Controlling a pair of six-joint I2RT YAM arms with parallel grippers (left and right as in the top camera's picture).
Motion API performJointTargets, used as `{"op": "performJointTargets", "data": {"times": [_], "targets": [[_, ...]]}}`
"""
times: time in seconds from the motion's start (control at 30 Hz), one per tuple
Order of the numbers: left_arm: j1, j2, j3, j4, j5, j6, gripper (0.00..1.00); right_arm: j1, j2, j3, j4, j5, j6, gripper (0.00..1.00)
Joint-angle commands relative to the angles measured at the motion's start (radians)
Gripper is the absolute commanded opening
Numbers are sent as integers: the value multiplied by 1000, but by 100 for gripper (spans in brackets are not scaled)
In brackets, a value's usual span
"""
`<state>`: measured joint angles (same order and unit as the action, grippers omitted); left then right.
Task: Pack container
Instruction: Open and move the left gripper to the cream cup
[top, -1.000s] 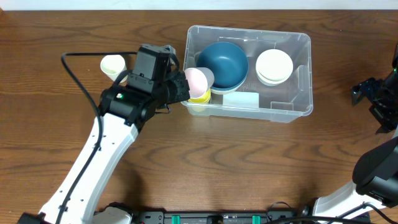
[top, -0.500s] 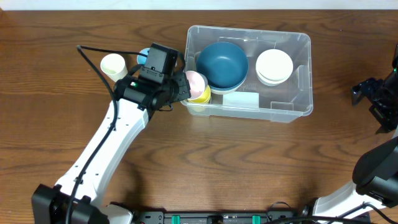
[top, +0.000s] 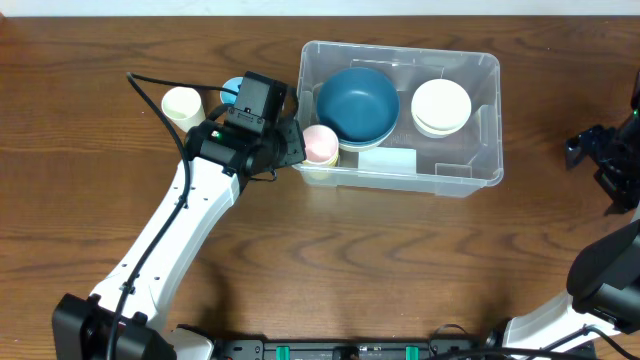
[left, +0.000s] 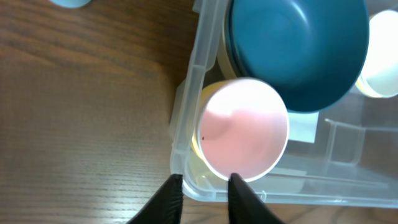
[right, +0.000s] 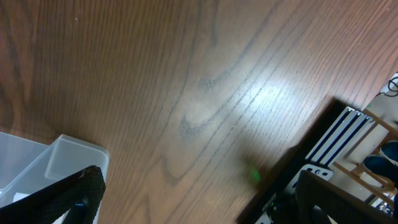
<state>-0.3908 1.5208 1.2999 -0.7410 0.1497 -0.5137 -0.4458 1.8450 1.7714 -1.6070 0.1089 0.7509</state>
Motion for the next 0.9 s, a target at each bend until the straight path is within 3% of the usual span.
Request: {"op": "performJointTargets", "data": {"times": [0.0,0.3,0.67,0.87], "targets": [[-2,-1,11,-5,-13,5,36,-1,-5,-1,-1,11,12,99],[64,-35,12,56,-13,23,56,-1,-5,-1,-1,11,12,99],[424,-53,13,28,-58,23,91,-1,-5,-1,-1,11,11,99],[557,-14,13,25,-65,19,95,-1,-5,-1,-1,11,12,99]]}}
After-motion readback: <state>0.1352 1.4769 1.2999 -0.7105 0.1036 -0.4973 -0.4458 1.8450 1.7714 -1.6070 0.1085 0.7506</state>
